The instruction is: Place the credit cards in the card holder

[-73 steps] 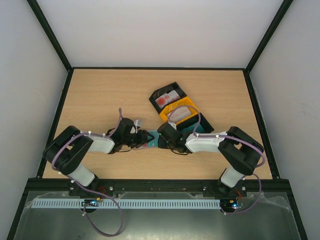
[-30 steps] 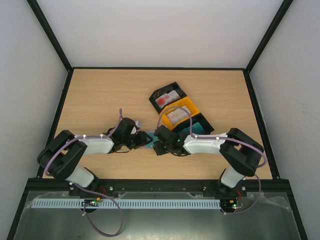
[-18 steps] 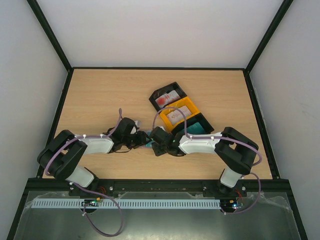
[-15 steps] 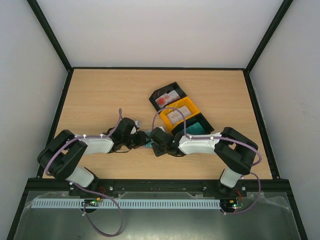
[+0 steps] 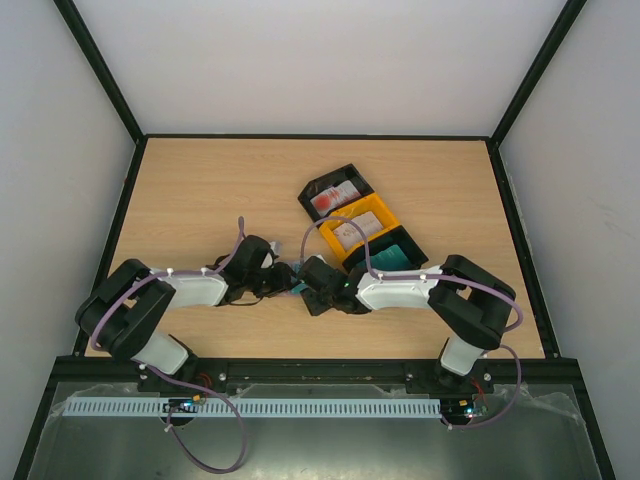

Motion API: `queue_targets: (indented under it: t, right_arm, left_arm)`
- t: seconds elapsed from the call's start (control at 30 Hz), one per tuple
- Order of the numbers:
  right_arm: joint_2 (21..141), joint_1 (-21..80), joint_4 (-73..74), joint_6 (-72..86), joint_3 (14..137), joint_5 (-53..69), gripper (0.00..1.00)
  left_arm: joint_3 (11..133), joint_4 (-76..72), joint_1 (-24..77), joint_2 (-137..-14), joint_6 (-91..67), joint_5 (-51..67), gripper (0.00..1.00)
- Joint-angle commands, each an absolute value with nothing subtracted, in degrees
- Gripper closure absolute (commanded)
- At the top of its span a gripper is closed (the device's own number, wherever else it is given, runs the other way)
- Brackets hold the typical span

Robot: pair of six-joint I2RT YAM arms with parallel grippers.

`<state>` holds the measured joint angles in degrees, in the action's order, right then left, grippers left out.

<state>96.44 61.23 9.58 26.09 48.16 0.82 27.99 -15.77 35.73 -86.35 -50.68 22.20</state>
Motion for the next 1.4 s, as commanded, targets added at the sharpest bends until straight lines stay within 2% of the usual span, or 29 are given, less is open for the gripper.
queue_targets:
  t: [0.0,0.27,0.4,0.67,1.0,1.37]
  right_arm:
    - [99.1,61.7,11.9,25.5,47.9,-0.4,0.43]
    - [99.2,61.6,9.8,28.4,47.5,0.0,0.61]
    - [99.5,61.6,9.2,30.2,47.7,0.5,0.64]
    - [99.2,61.7,7.7,33.0,47.5,1.5,0.64]
    - [96.1,61.4,5.2,35.7,45.9,1.6,0.61]
    - [90.7,58.7,3.5,38.5,42.0,1.9,0.57]
  left_arm:
    - [28.7,-14.1,36.0,-87.5,-49.9,22.5,0.66]
    - [28.8,-14.5,36.2,-87.8,-49.5,23.0,0.70]
    - [28.9,-14.6,36.4,-87.9,-49.1,23.0,0.72]
    - [30.4,-13.3,37.5,-88.5,-47.4,22.3,0.75]
    - [35.3,-6.3,41.7,-88.7,-44.5,15.6,0.73]
    - [37.6,0.4,41.7,-84.8,-42.5,12.5,0.54]
